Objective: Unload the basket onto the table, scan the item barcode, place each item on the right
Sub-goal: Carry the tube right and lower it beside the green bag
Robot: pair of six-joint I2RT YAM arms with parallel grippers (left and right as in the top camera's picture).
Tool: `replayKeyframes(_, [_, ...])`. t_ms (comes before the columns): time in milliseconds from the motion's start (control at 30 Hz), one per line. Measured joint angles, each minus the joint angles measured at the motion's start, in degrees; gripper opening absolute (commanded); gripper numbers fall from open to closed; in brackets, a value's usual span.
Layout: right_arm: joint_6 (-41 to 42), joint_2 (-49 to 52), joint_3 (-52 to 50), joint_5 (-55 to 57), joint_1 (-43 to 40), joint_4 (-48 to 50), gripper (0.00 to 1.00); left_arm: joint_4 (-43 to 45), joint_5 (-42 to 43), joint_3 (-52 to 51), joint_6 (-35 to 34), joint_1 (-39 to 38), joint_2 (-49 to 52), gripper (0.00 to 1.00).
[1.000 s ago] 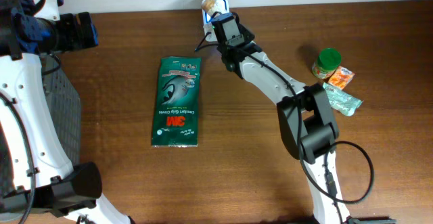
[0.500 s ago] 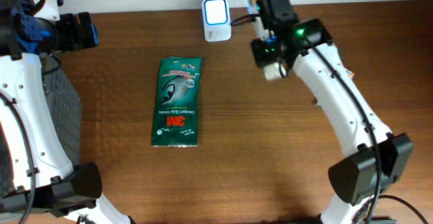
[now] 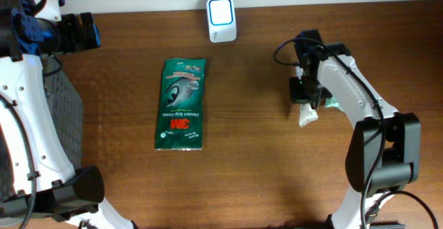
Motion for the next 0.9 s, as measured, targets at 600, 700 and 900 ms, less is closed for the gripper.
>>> replayKeyframes(600, [-0.1, 0.1, -0.9, -4.9, -6.8, 0.6, 0.55, 0.0, 0.0, 0.0, 0.0, 0.0, 0.0, 0.99])
replayKeyframes(700, [-0.6, 0.1, 6.0, -11.9, -5.9, 0.1, 0.62, 0.0, 0.0, 0.0, 0.0, 0.0, 0.0, 0.99])
replayKeyframes(900, [1.6, 0.1, 9.4, -28.4, 2.1, 8.2, 0.63, 0.0, 0.0, 0.0, 0.0, 0.0, 0.0, 0.99])
